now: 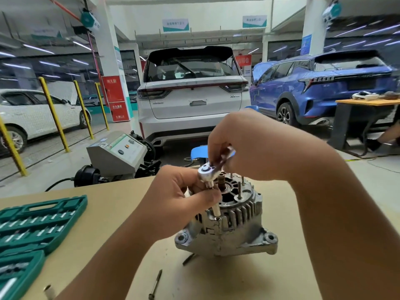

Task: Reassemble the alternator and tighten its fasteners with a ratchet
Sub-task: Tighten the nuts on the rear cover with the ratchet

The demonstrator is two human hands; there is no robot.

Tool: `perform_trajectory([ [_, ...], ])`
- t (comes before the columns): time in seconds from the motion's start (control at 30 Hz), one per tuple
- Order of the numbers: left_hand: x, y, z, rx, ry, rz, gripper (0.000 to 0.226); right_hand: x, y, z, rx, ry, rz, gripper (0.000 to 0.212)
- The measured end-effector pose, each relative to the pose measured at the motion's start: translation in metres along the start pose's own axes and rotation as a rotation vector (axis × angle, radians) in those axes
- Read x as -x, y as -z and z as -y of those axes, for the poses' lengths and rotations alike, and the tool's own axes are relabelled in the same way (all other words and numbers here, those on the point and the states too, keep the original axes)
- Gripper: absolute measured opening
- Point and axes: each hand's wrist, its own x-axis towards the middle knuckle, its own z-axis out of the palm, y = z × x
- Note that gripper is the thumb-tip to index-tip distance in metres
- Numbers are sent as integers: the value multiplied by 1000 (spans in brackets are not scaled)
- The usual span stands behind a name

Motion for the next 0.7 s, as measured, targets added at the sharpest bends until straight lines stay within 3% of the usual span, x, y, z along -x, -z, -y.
perform_trajectory([
  [0.17, -2, -14, -2, -4, -23, -126, 16, 3, -2, 2, 130, 6, 60, 5],
  [0.33, 0, -8, -7, -22, -22, -53, 9, 0, -1, -3, 23, -52, 27, 21],
  [0.53, -2, -17, -7, -60, -14, -178, 14, 3, -1, -4, 145, -58, 56, 6],
  [0.7, -1, -10, -12, -99, -79, -50, 15, 0, -1, -6, 27, -92, 45, 17],
])
